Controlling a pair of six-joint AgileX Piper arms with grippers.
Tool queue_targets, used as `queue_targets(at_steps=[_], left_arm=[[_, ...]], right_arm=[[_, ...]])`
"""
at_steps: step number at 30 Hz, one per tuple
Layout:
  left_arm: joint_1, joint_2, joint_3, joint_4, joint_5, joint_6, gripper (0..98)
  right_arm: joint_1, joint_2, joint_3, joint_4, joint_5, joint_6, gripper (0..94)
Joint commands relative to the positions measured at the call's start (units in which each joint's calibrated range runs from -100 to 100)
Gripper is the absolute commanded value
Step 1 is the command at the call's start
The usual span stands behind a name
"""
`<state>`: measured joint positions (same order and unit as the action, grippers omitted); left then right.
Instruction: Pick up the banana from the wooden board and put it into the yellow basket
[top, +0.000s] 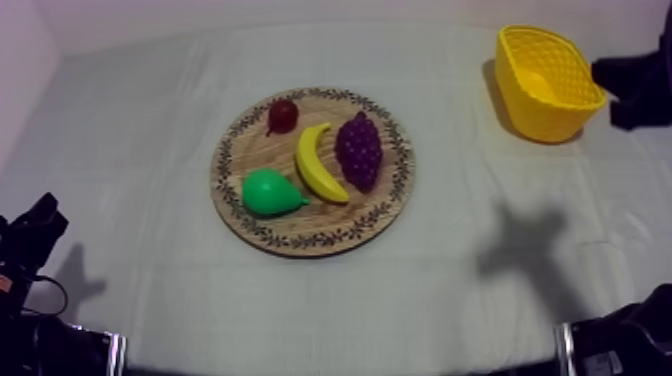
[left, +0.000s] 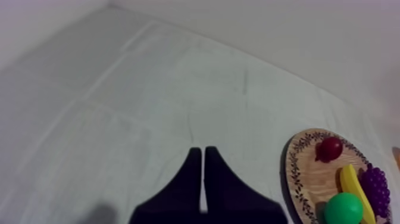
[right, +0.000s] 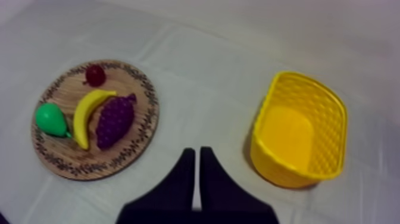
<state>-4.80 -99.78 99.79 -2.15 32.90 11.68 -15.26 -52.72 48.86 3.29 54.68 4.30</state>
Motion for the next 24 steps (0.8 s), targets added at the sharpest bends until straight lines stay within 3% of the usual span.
queue_targets(at_steps=[1,6,24], left_arm=[[0.0,0.0,0.0,-0.03,0.0,0.0,0.1],[0.0,0.0,0.0,-0.03,0.0,0.0,0.1],[0.0,0.0,0.0,-0.03,0.0,0.0,0.1]], right_arm=[[-3.2,4.7,-8.1,1.3,2.1,-2.1,0.6],[-8.6,11.2,-16.3,4.0,5.9,-6.2,0.6],[-23.0,34.1,-43.0,8.0,24.3,-19.1,0.6]])
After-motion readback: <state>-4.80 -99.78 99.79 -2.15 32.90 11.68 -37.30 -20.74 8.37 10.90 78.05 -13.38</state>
